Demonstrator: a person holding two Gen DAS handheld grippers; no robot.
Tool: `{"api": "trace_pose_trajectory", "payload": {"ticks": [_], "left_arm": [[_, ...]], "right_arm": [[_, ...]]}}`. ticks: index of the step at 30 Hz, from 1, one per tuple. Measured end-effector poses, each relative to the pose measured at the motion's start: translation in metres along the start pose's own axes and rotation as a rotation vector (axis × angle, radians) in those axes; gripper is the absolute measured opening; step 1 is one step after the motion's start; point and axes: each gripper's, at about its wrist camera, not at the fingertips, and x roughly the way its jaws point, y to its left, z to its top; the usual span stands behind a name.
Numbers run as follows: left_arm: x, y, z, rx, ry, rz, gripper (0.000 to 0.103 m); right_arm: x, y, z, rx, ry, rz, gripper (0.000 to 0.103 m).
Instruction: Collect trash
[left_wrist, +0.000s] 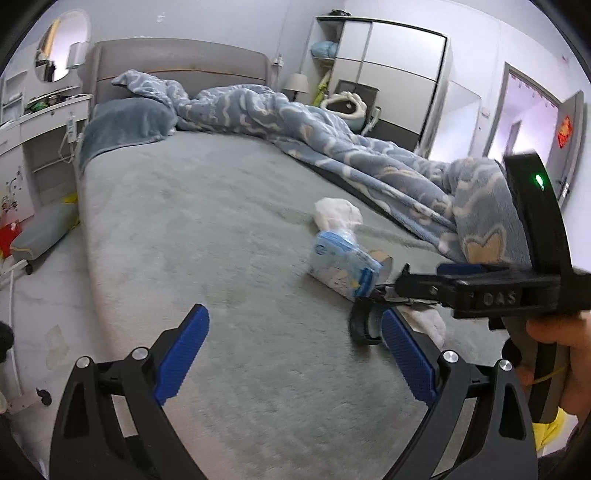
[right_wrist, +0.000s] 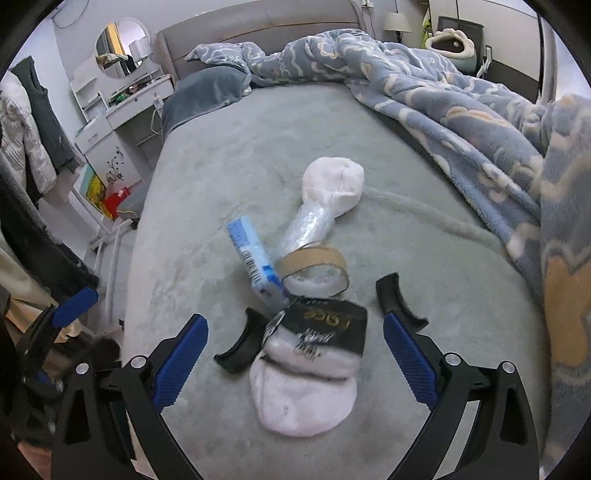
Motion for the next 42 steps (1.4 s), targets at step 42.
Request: {"api": "trace_pose_trajectory", "payload": {"ticks": [42], "left_arm": [[0.087,-0.050,-0.013,0.037,0.184,-0.018,0.060]], "right_arm": [[0.001,-0.051,0.002,0.129,0.032,0.152,0.067]]}}
